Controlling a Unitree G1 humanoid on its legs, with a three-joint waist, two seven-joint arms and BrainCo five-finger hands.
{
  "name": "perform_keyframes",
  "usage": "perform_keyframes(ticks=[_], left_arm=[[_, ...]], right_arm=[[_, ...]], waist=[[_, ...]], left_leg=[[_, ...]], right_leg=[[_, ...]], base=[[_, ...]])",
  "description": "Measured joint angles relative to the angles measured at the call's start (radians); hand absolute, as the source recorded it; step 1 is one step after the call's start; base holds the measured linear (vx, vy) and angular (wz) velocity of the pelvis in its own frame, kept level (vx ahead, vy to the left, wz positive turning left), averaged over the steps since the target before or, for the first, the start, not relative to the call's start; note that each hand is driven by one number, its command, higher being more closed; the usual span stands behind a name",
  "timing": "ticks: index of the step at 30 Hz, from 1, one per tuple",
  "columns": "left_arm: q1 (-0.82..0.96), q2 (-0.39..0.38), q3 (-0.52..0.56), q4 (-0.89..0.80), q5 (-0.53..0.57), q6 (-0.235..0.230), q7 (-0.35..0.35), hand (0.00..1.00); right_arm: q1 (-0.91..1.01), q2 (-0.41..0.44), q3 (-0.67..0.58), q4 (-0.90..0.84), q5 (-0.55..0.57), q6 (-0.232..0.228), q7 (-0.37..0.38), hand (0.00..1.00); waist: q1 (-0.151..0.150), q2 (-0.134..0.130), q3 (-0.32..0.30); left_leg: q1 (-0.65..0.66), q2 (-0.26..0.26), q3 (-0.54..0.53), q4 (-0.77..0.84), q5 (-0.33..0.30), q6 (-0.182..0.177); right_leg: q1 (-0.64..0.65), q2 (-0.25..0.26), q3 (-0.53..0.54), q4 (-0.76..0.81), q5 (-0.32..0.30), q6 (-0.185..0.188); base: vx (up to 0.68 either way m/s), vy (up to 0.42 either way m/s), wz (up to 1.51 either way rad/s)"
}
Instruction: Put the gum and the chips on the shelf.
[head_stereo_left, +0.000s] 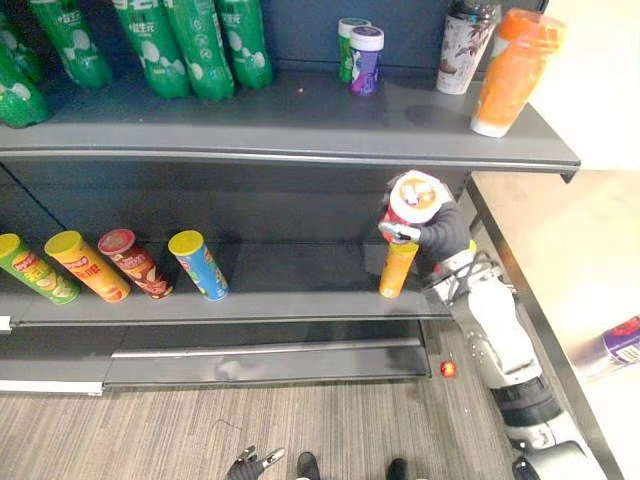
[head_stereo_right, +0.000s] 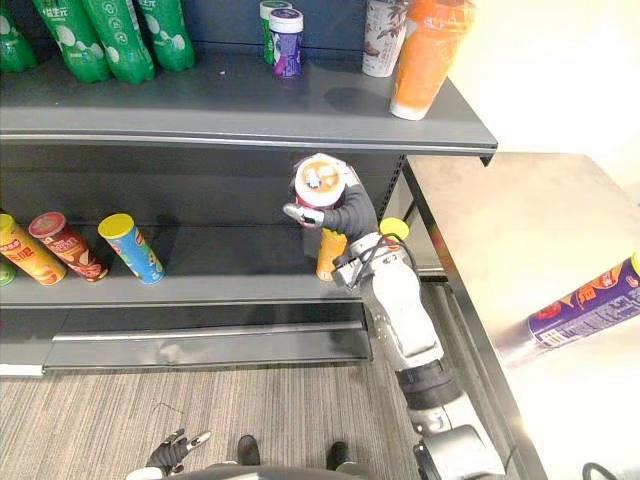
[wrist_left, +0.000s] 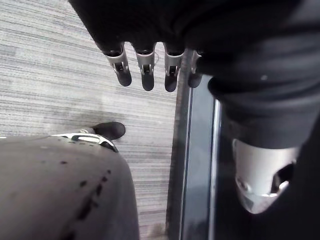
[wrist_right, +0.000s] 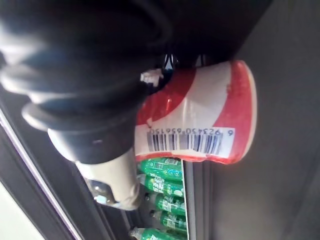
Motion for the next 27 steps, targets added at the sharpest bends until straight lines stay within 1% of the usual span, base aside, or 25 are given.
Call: perform_keyframes(ticks=[3, 4, 6, 10, 12, 16, 18, 21, 24, 27], left_arm=[[0.000, 0.005, -0.003, 0.000, 0.000, 0.002, 0.000, 0.00], [0.000, 0.005, -0.003, -0.001, 0.000, 0.005, 0.000, 0.00], [0.000, 0.005, -0.003, -0.002, -0.001, 0.015, 0.000, 0.00], [0.000, 0.007, -0.003, -0.003, -0.001, 0.021, 0.001, 0.00], [-0.006, 0.006, -0.004, -0.003, -0.001, 0.024, 0.001, 0.00], [-0.007, 0.006, -0.004, -0.004, -0.002, 0.035, 0.001, 0.00], [-0.005, 0.007, -0.004, -0.004, -0.003, 0.037, 0.001, 0.00], [-0.005, 0.008, -0.004, -0.004, -0.003, 0.038, 0.000, 0.00], [-0.007, 0.008, -0.005, -0.004, -0.004, 0.038, 0.000, 0.00], [-0.009, 0.009, -0.004, -0.006, -0.006, 0.038, 0.000, 0.00]], right_arm=[[-0.063, -0.025, 0.000, 0.053, 0.042, 0.009, -0.006, 1.00], [-0.108, -0.046, -0.001, 0.083, 0.073, 0.023, -0.009, 1.00], [-0.185, -0.084, -0.002, 0.122, 0.117, 0.036, -0.028, 1.00], [-0.295, -0.119, -0.003, 0.155, 0.156, 0.039, -0.045, 1.00], [-0.342, -0.149, -0.002, 0.161, 0.179, 0.042, -0.045, 1.00], [-0.411, -0.170, 0.001, 0.212, 0.193, 0.048, -0.045, 1.00], [-0.458, -0.179, 0.004, 0.244, 0.203, 0.066, -0.046, 1.00], [-0.512, -0.184, 0.034, 0.283, 0.231, 0.071, -0.046, 1.00], [-0.547, -0.184, 0.048, 0.315, 0.232, 0.075, -0.046, 1.00], [-0.578, -0.183, 0.048, 0.359, 0.233, 0.083, -0.047, 1.00]], waist=[[0.002, -0.003, -0.002], [0.002, -0.003, -0.002], [0.003, -0.003, -0.002], [0.005, -0.003, -0.002], [0.019, -0.003, -0.002], [0.024, -0.004, -0.002], [0.025, -0.004, -0.002], [0.025, -0.005, -0.001], [0.026, -0.006, 0.000], [0.029, -0.014, 0.004]], left_leg=[[-0.001, 0.003, 0.000, 0.000, 0.002, 0.000], [-0.001, 0.004, -0.001, 0.000, 0.004, 0.000], [-0.002, 0.007, -0.002, 0.000, 0.007, -0.001], [-0.002, 0.014, -0.003, 0.000, 0.009, -0.006], [-0.003, 0.019, -0.004, 0.000, 0.012, -0.010], [-0.007, 0.021, -0.005, -0.001, 0.018, -0.010], [-0.007, 0.021, -0.005, -0.001, 0.018, -0.010], [-0.007, 0.021, -0.005, -0.001, 0.019, -0.009], [-0.007, 0.021, -0.005, -0.001, 0.022, -0.005], [-0.008, 0.021, -0.007, -0.001, 0.022, -0.005]], right_leg=[[0.001, 0.003, 0.000, -0.007, 0.006, -0.003], [0.002, 0.005, 0.000, -0.008, 0.007, -0.003], [0.002, 0.008, 0.000, -0.008, 0.010, -0.006], [0.002, 0.016, 0.000, -0.009, 0.012, -0.011], [0.002, 0.021, -0.002, -0.011, 0.014, -0.012], [0.003, 0.024, -0.008, -0.020, 0.016, -0.016], [0.004, 0.024, -0.008, -0.023, 0.017, -0.016], [0.004, 0.024, -0.008, -0.024, 0.017, -0.016], [0.004, 0.025, -0.008, -0.024, 0.017, -0.016], [0.004, 0.025, -0.009, -0.024, 0.017, -0.016]], base=[[0.00, 0.000, 0.00], [0.00, 0.000, 0.00], [0.00, 0.000, 0.00], [0.00, 0.000, 0.00], [0.00, 0.000, 0.00], [0.00, -0.003, 0.01], [0.00, 0.000, 0.00], [0.02, 0.001, -0.01], [0.04, 0.000, 0.01], [0.04, 0.000, 0.01]])
